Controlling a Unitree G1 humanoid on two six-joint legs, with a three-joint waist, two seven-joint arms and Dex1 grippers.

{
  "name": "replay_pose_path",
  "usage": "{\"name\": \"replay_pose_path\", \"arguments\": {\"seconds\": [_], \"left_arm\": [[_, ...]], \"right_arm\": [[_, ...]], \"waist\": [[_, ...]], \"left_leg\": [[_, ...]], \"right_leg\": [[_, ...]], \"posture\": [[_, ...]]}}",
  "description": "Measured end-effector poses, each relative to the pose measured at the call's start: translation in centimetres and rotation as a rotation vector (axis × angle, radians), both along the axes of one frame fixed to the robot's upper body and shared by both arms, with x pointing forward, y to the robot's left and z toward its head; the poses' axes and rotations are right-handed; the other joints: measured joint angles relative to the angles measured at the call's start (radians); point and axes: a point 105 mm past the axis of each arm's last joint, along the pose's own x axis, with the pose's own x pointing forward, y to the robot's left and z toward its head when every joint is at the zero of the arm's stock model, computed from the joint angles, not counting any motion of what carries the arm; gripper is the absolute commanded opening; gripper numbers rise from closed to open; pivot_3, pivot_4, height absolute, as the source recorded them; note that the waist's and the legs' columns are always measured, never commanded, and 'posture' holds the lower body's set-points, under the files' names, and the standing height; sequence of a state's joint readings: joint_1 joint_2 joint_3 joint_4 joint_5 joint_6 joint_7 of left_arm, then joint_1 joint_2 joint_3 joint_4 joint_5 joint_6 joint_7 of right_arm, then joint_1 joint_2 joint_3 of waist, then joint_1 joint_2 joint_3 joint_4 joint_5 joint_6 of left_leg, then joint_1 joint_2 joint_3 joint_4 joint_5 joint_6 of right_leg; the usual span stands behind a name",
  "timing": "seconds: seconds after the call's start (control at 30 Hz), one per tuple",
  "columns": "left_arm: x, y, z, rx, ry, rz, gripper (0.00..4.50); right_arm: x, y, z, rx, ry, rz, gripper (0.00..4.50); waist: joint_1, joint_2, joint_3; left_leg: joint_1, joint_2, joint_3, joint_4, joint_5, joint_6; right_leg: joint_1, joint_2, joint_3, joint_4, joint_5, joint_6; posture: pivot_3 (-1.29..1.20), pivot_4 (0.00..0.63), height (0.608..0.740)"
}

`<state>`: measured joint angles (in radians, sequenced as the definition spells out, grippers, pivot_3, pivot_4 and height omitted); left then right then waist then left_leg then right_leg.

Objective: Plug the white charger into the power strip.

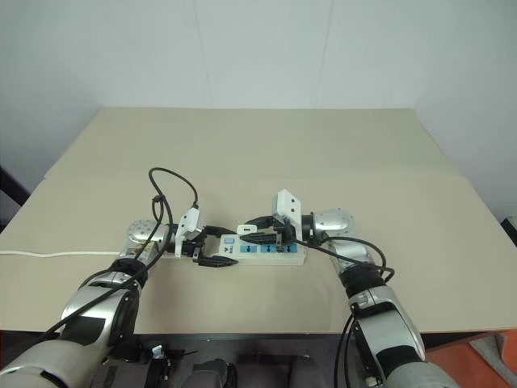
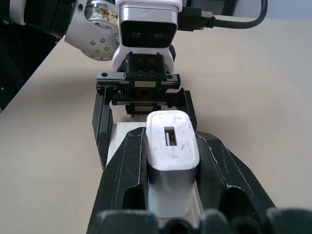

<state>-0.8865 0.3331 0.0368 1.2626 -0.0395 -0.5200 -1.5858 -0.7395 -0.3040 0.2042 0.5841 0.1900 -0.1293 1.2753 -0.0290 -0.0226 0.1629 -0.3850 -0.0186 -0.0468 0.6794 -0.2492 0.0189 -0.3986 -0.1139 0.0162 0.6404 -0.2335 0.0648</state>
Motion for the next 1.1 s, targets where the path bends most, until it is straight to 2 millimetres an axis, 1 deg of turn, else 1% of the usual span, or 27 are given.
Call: {"name": "replay_pose_path", "arguments": {"seconds": [0.03,0.07,0.1,0.13,0.17,0.33,0.57,0.63,0.67,0.7,0.9,1.0,1.07,1.1], "left_arm": [[0.0,0.0,0.0,0.001,0.0,0.001,3.28],[0.0,0.0,0.0,0.0,0.0,0.0,3.28],[0.0,0.0,0.0,0.0,0.0,-0.001,3.28],[0.0,-0.2,0.0,-0.004,0.0,-0.004,3.28],[0.0,-0.2,0.0,-0.005,-0.001,-0.004,3.28],[0.0,-0.2,0.0,-0.005,-0.002,-0.003,3.28],[0.0,-0.2,0.0,-0.005,0.002,-0.008,3.28],[0.0,-0.3,0.0,0.0,0.018,-0.01,4.05],[-0.1,-0.3,-0.1,0.005,0.025,-0.012,4.29],[0.0,-0.3,-0.1,0.007,0.03,-0.013,4.44],[-0.1,-0.4,0.1,-0.005,0.021,-0.018,4.44],[0.1,-0.1,0.7,-0.043,0.0,-0.004,4.44],[0.1,1.1,1.3,-0.036,-0.039,0.01,4.44],[0.1,2.1,1.7,-0.028,-0.065,0.026,4.44]], "right_arm": [[0.0,0.0,0.0,0.001,-0.01,0.003,1.13],[-0.1,0.0,0.0,0.003,-0.018,0.003,1.87],[-0.1,0.0,-0.3,-0.014,-0.029,0.003,2.08],[-0.1,-0.2,-1.2,-0.047,-0.009,-0.006,2.44],[-0.2,-0.2,-1.4,-0.037,-0.011,-0.007,2.74],[-0.1,-0.2,-1.3,-0.044,-0.027,-0.006,4.49],[-0.2,-0.3,-1.3,-0.049,-0.026,0.002,4.49],[-0.2,-0.3,-1.2,-0.05,-0.03,0.004,4.5],[-0.2,-0.3,-1.2,-0.05,-0.033,0.005,4.5],[-0.2,-0.3,-1.2,-0.05,-0.035,0.006,4.5],[-0.2,-0.3,-1.2,-0.049,-0.04,0.007,4.5],[-0.3,-0.2,-1.1,-0.046,-0.046,0.006,4.5],[-0.5,-0.3,-1.1,-0.036,-0.059,0.0,4.5],[-0.7,-0.6,-1.0,-0.035,-0.069,-0.002,4.5]], "waist": [[-0.001,0.0,0.0],[-0.001,0.0,0.0],[0.0,0.0,0.0],[0.002,0.0,0.0],[0.003,0.0,0.0],[0.003,0.0,0.0],[0.004,0.0,0.0],[0.004,0.0,0.0],[0.004,0.0,0.0],[0.004,0.0,0.0],[0.004,0.0,0.0],[0.003,0.0,0.0],[-0.001,0.0,0.0],[-0.002,0.0,0.0]], "left_leg": [[0.0,0.0,0.0,0.0,0.0,0.0],[0.0,0.0,0.0,0.0,0.0,0.0],[0.0,0.0,0.0,0.0,0.0,0.0],[0.0,0.0,0.0,0.0,0.0,0.0],[-0.002,0.0,0.0,0.0,0.0,0.0],[-0.002,0.0,0.0,0.0,0.0,0.0],[-0.002,0.0,0.0,0.0,0.0,0.0],[-0.002,0.0,0.0,0.0,0.0,0.0],[-0.002,0.0,0.0,0.0,0.0,0.0],[-0.002,0.0,0.0,0.0,0.0,0.0],[-0.003,0.0,0.0,0.0,0.0,0.0],[-0.004,0.0,0.0,0.0,0.0,0.0],[-0.005,0.0,-0.001,-0.001,0.0,0.0],[-0.005,0.0,-0.001,-0.001,0.0,0.0]], "right_leg": [[0.0,0.0,0.0,0.0,0.0,0.0],[0.0,0.0,0.0,0.0,0.0,0.0],[0.0,0.0,0.0,0.0,0.0,0.0],[0.0,0.0,0.0,0.0,0.0,0.0],[-0.002,0.0,0.0,0.0,0.0,0.0],[-0.002,0.0,0.0,0.0,0.0,0.0],[-0.002,0.0,0.0,0.0,0.0,0.0],[-0.002,0.0,0.0,0.0,0.0,0.0],[-0.002,0.0,0.0,0.0,0.0,0.0],[-0.002,0.0,0.0,0.0,0.0,0.0],[-0.003,0.0,0.0,0.0,0.0,0.0],[-0.004,0.0,0.0,0.0,0.0,0.0],[-0.005,0.0,0.0,0.0,0.0,0.0],[-0.005,0.0,0.0,0.001,0.0,0.0]], "posture": [[0.0,0.15,0.74],[0.0,0.15,0.74],[0.0,0.15,0.74],[0.0,0.15,0.74],[0.0,0.15,0.74],[0.0,0.15,0.74],[0.0,0.15,0.74],[0.0,0.15,0.74],[0.0,0.15,0.74],[0.0,0.15,0.74],[0.0,0.15,0.74],[0.0,0.15,0.74],[0.0,0.15,0.74],[0.0,0.15,0.74]]}}
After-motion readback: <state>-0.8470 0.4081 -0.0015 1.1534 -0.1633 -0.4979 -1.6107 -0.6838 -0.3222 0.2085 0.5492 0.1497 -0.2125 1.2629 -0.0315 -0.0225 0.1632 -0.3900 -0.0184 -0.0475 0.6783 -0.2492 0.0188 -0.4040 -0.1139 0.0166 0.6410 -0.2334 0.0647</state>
